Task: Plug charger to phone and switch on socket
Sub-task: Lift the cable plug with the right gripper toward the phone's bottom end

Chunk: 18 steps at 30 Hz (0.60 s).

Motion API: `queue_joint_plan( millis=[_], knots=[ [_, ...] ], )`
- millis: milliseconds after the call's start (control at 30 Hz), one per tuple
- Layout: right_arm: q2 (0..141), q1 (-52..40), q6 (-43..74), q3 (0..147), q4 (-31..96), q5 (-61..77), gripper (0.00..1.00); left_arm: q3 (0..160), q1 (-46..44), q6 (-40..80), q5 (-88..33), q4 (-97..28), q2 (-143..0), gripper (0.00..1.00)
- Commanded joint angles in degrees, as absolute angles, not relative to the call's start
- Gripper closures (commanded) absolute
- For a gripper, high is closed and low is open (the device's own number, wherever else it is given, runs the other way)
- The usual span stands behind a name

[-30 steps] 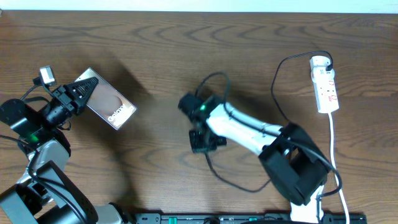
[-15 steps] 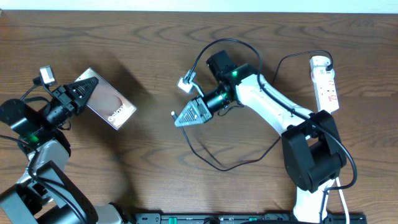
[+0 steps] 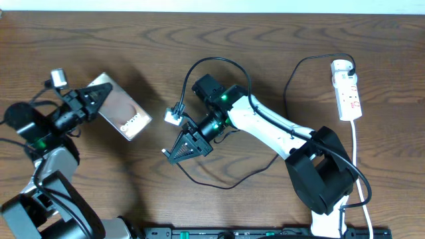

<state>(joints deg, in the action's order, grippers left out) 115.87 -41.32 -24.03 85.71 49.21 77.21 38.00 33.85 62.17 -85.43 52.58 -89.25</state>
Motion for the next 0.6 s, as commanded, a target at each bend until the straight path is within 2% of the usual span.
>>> queue_joint_plan(
  millis=[0,200,567],
  knots=[
    [116.5,-40.3,-21.7,85.4,48.6,79.3,0.99,39.8,30.0,63.3,-87.0,54.5,-88.4,0.93],
    [118.3,-38.7,-20.6,85.4,48.2,88.6,0.99,39.8,27.5,63.8,-84.8,58.0,-88.4,0.93],
    [123.8,-38.2,-21.1,85.4,45.8,89.5,0.99,39.8,27.6,63.7,-84.6,58.5,-88.4,0.93]
  ],
)
